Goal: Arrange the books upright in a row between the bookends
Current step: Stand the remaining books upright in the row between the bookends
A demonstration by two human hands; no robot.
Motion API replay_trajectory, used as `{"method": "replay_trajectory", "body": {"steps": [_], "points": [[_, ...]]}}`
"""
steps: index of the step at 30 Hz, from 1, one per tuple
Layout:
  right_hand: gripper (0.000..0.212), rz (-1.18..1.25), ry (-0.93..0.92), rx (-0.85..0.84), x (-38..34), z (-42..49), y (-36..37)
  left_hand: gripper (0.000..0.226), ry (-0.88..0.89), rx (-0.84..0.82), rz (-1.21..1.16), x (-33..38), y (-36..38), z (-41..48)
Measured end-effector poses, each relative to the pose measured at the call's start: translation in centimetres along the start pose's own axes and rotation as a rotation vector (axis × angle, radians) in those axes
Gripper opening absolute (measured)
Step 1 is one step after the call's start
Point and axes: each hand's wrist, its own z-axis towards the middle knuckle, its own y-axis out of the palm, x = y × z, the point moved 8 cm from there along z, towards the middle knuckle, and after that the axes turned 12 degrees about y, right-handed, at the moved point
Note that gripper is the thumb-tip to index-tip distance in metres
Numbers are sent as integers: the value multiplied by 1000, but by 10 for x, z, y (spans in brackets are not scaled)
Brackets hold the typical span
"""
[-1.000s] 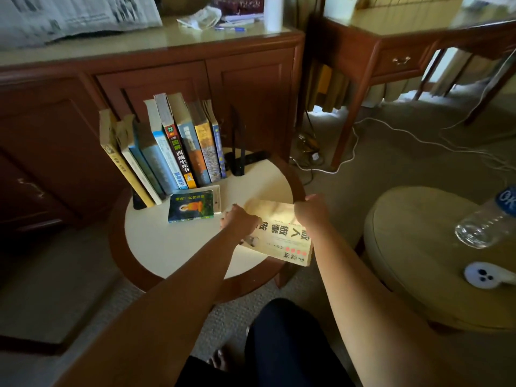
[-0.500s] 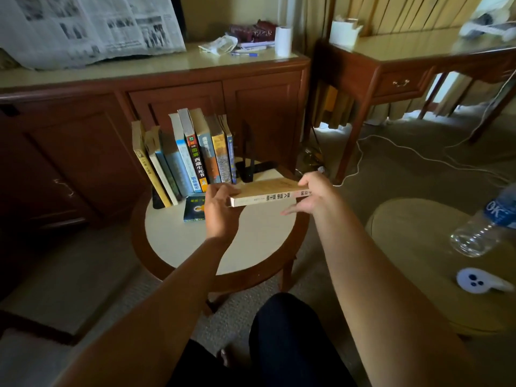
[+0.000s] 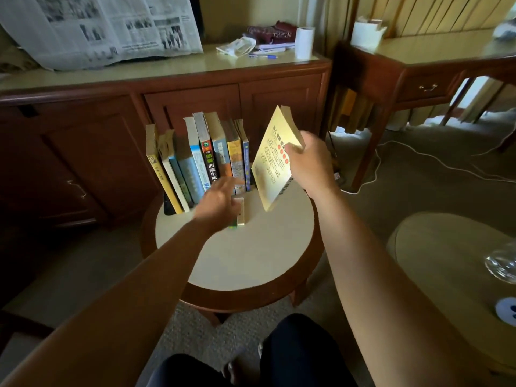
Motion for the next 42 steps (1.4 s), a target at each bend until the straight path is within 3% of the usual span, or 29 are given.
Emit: {"method": "replay_trajectory", "body": {"steps": [4, 12, 16, 20, 32, 36, 42], "points": [[43, -70, -63, 54, -5, 13, 17, 56, -48, 26, 222, -1, -21, 77], [48, -173, -126, 148, -7, 27, 40, 82, -13, -345, 626, -37, 9, 140], [47, -191, -150, 201, -7, 35, 38, 84, 55, -350, 806, -52, 24, 133], [47, -206, -132, 173, -5, 54, 57, 78, 51, -317, 813, -55, 27, 134], [48, -87, 63, -210, 13, 122, 156, 73, 77, -244, 812, -60, 29, 131], [64, 235, 309, -365, 28, 127, 172, 67, 83, -235, 797, -61, 27, 129], [82, 324, 400, -417, 39, 125, 181, 67, 62, -241, 775, -62, 28, 127]]}}
